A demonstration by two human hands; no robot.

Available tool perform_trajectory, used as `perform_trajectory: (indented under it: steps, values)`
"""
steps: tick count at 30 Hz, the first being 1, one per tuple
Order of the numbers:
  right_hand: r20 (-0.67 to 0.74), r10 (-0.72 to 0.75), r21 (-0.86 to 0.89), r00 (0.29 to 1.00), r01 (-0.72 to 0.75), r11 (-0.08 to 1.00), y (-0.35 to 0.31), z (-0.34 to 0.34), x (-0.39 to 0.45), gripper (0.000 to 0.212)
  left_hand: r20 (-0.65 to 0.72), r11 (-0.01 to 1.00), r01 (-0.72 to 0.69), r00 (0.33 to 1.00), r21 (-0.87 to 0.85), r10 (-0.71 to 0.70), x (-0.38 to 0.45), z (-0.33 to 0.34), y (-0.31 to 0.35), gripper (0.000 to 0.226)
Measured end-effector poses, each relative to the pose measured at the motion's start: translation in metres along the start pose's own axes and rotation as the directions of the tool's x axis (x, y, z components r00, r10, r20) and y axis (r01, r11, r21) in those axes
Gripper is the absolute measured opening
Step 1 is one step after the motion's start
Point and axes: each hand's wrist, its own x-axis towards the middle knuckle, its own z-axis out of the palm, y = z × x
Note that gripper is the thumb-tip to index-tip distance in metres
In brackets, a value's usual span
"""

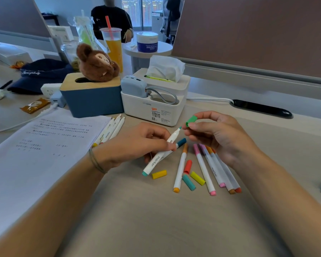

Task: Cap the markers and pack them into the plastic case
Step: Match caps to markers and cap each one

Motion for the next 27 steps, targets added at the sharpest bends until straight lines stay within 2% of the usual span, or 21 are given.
perform_trajectory:
  steps: [5,11,17,20,24,27]
  values:
    - [0.031,-0.008,-0.035,0.999,0.009,0.999,0.003,0.003,-0.001,0.026,-0.002,1.0,-0.013,1.0,0.002,0.013,0.0,0.0,0.001,0.013]
    - [0.044,-0.098,-0.157,0.994,0.104,0.982,0.004,0.009,-0.005,0.029,-0.039,1.0,-0.01,0.999,0.015,0.01,0.002,0.0,-0.004,0.012]
    - [0.044,-0.258,-0.389,0.965,0.255,0.885,0.006,0.013,-0.007,0.034,-0.077,0.998,-0.032,0.997,-0.06,0.027,0.003,0.002,-0.001,0.031]
    - [0.074,-0.278,-0.463,0.958,0.28,0.841,0.009,0.015,-0.008,0.044,-0.13,0.992,-0.038,0.991,-0.124,0.022,0.004,0.002,-0.004,0.031]
    - [0.101,-0.274,-0.481,0.956,0.288,0.828,0.018,0.02,-0.008,0.053,-0.216,0.987,-0.07,0.976,-0.144,0.038,0.006,0.002,-0.007,0.03]
    - [0.096,-0.28,-0.481,0.955,0.291,0.827,0.022,0.02,-0.007,0.053,-0.23,0.986,-0.088,0.972,-0.14,0.054,0.007,0.003,-0.008,0.03]
